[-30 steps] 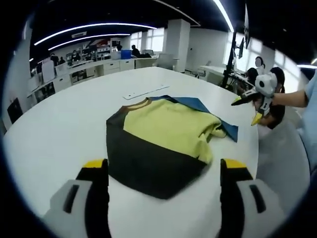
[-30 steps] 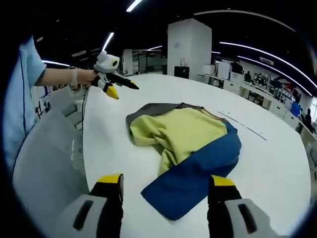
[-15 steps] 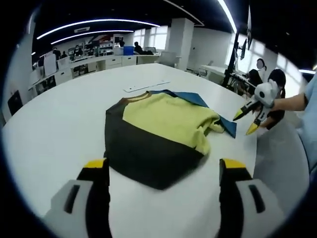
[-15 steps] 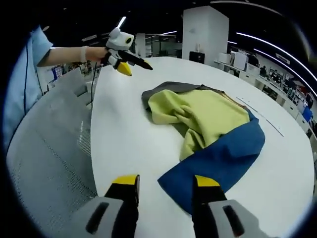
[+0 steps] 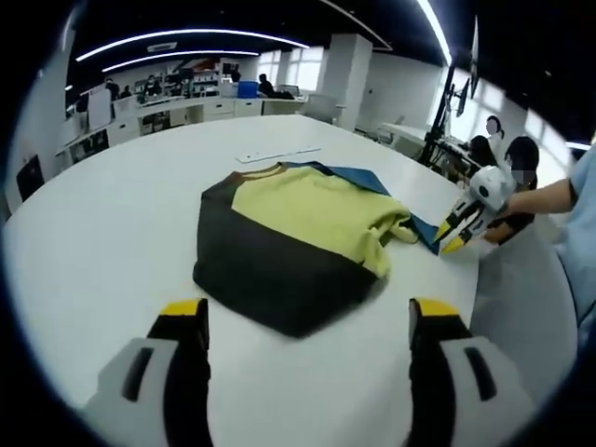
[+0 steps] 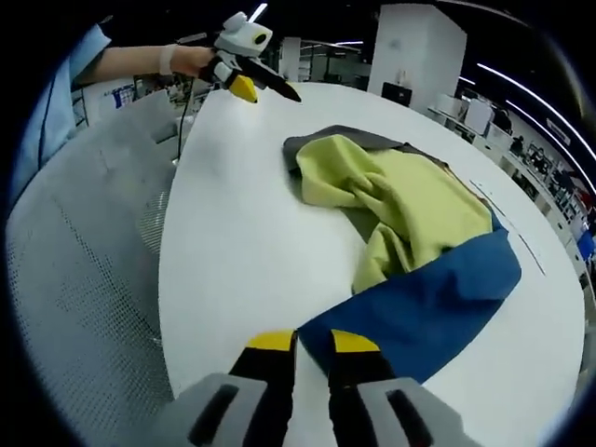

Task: Fold the garment on the visible template until the final outline fits inside the template.

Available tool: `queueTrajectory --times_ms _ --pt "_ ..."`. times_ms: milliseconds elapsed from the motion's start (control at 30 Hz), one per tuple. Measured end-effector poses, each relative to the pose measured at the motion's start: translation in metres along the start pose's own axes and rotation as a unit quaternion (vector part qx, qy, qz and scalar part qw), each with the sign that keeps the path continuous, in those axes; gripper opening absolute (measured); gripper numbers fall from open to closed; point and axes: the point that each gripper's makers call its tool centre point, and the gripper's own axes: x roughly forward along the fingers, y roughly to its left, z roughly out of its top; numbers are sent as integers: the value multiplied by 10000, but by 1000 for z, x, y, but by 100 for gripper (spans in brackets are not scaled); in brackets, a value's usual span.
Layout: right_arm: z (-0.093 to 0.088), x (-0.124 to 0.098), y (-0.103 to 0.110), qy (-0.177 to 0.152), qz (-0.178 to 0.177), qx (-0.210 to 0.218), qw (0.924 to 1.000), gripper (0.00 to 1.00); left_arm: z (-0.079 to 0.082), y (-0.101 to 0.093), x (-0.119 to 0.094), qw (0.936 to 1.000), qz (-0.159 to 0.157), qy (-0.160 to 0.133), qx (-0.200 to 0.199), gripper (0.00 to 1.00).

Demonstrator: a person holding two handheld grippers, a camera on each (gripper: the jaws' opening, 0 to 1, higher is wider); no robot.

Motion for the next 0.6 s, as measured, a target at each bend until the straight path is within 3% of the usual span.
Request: queueTrajectory --times_ms 167,333,467,533,600 --pt "-2 2 0 53 43 -172 9998 8 -1 1 0 10000 27 0 -88 84" --pt "-5 2 -4 93 -16 -237 9997 0 -3 -1 1 9999 21 1 -133 83" --pt "-2 0 -9 -50 -51 -22 10000 0 -4 -3 3 9999 3 28 -144 83" --pt "11 -8 -13 -405 -118 278 9987 0 -4 -2 3 9999 15 26 -151 83" --pt "30 -24 -23 -918 -129 859 9920 0 -2 -2 2 9999 20 10 -152 82"
